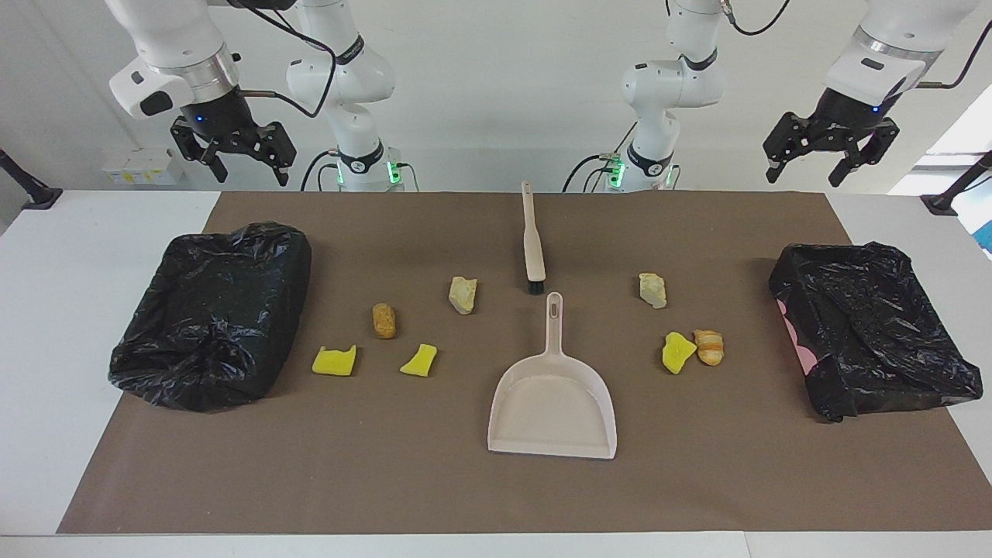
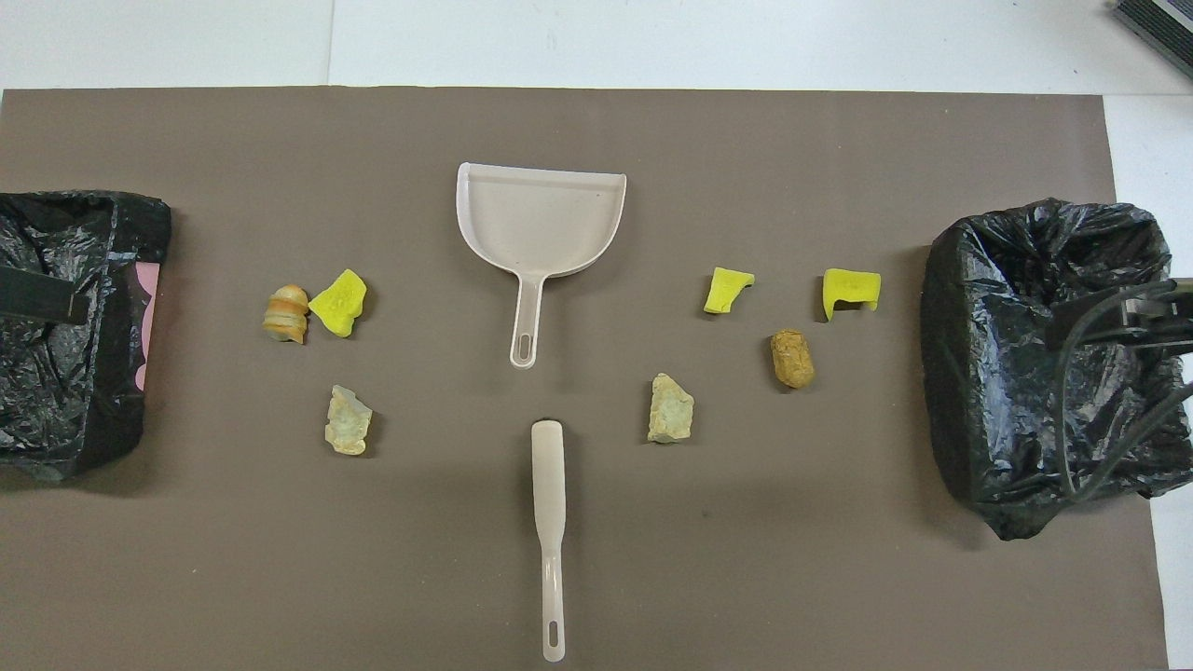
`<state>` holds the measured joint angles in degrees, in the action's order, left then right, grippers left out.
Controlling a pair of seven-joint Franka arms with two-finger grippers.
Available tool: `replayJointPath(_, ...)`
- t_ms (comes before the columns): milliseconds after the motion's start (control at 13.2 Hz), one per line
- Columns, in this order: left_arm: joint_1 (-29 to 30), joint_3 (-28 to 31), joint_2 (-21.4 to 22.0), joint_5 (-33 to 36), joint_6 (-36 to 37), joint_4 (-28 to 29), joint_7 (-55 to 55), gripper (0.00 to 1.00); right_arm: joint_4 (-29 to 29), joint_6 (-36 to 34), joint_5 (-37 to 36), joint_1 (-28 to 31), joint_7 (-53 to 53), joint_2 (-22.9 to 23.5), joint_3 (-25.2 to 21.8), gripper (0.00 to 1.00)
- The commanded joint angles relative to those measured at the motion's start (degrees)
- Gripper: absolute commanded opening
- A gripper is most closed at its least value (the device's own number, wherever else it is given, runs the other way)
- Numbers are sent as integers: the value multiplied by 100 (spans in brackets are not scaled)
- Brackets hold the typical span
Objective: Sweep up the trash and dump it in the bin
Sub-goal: 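Reach the left gripper toward the beige brush handle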
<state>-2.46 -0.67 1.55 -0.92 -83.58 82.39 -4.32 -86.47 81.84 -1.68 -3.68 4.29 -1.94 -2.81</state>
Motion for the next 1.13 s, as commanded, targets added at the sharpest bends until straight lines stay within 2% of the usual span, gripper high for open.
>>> replayJointPath(0, 52, -39, 144, 100, -18, 155, 45, 100, -160, -10, 272, -1, -51, -139, -17, 100)
replayJointPath(604, -62, -118, 187, -22, -123, 286, 133, 100, -195, -237, 274, 43, -95, -183, 0, 100)
replayJointPath(755, -210, -162, 362, -93, -194, 671, 185, 100, -204, -125, 300, 43, -269, -175, 0, 100)
replayJointPath(1057, -851, -171, 802, -102, -817, 1725, 940, 100, -125, -142, 248, -9, -517, 9, 0, 100)
